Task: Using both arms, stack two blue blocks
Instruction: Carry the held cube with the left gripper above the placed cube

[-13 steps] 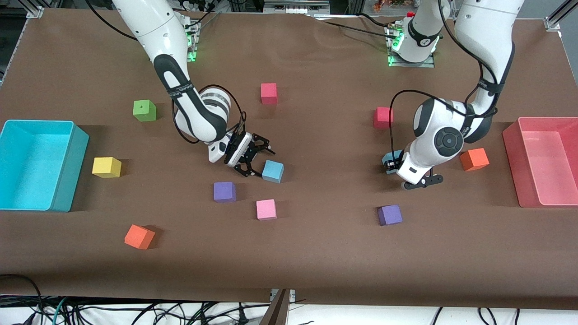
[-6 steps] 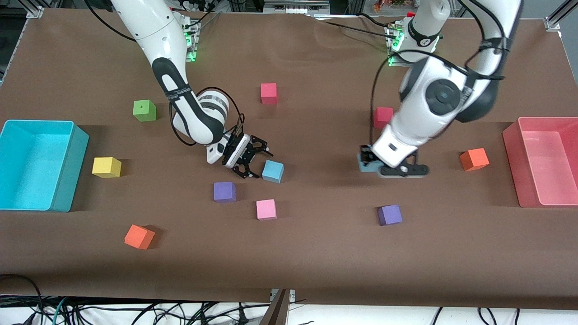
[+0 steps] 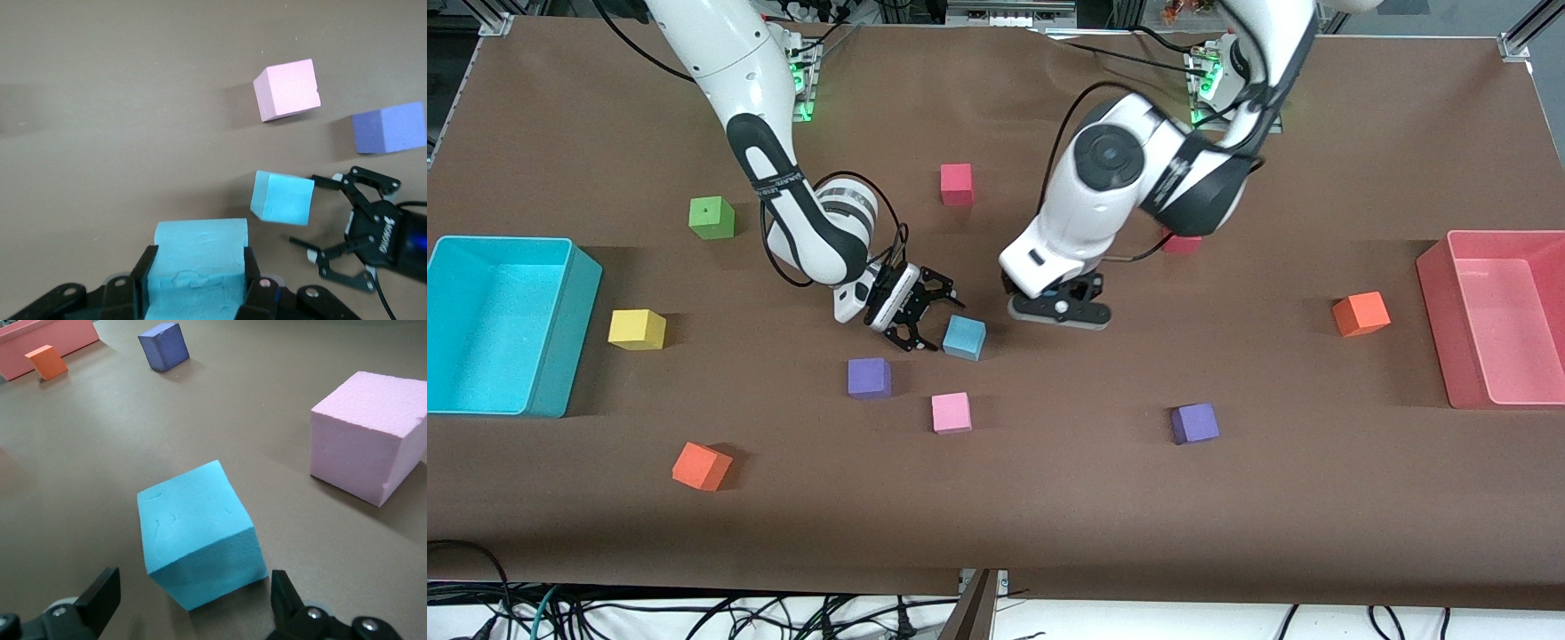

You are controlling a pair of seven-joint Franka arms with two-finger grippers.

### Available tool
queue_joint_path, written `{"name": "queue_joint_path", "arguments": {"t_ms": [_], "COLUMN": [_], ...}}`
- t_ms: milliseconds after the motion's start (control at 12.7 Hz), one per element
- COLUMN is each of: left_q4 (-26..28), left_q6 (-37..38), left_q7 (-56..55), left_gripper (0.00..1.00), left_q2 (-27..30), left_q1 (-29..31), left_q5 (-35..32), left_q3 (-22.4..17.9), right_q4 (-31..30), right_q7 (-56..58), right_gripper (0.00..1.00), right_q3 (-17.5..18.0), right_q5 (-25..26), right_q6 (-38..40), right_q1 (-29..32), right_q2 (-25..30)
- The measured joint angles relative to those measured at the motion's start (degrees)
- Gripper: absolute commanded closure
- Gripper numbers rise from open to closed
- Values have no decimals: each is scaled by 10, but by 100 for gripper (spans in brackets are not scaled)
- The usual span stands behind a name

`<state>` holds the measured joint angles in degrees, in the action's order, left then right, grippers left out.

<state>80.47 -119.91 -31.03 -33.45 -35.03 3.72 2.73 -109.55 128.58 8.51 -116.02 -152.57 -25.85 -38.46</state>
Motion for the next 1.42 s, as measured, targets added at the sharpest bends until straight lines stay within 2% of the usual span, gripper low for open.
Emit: {"name": "queue_joint_path", "arguments": {"t_ms": [236,394,551,866,1181,1417], "left_q4": [-77,-136,-174,-204,-251,-263], "left_q6": [15,50,69,75,92,92], "left_q7": [0,0,0,0,0,0], "left_gripper": [100,100,100,100,100,100], "left_q2": [-66,-94,-113,-158,-192,-207], "left_q1": [-4,-8,-19,-56,-78,-91], "left_q5": [0,0,0,35,38,38], "left_q3": [-4,-9,-17,-36,-44,-47], "right_q4": [0,0,0,0,0,0], "right_q7": [0,1,1,2,2,2], "right_gripper": [0,0,0,0,0,0], "right_q3": [0,0,0,0,0,0], "right_q5": [0,0,0,0,0,0], "right_q6": [0,0,0,0,0,0], "right_q1": [0,0,0,0,0,0], "right_q2": [0,0,0,0,0,0]}}
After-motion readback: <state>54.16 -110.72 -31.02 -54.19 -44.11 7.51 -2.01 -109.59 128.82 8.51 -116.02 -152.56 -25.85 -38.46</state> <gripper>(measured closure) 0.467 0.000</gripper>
